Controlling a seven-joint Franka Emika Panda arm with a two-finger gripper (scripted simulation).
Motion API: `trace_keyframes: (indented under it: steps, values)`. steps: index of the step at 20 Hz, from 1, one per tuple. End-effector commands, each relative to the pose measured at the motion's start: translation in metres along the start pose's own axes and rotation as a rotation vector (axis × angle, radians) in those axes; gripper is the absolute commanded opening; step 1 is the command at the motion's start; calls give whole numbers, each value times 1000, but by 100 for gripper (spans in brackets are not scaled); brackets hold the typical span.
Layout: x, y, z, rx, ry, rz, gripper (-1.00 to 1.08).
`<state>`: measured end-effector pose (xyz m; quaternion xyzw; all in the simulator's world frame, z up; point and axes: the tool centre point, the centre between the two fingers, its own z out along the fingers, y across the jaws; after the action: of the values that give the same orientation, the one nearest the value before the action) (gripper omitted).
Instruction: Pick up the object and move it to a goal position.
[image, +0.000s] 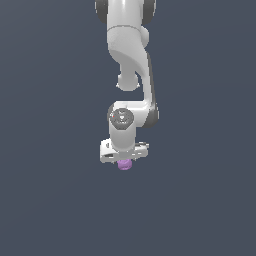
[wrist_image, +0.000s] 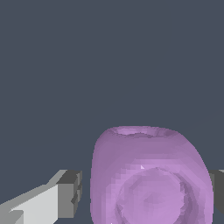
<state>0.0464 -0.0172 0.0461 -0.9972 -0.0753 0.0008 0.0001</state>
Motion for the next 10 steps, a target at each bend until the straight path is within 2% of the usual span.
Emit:
trace_keyframes:
  steps: [1,4,5,10]
  values:
    - [1,0,6,0,2,0,100]
    - [2,0,7,0,2,0,100]
    - [2,0,7,0,2,0,-100]
    - [2,0,7,0,2,0,-100]
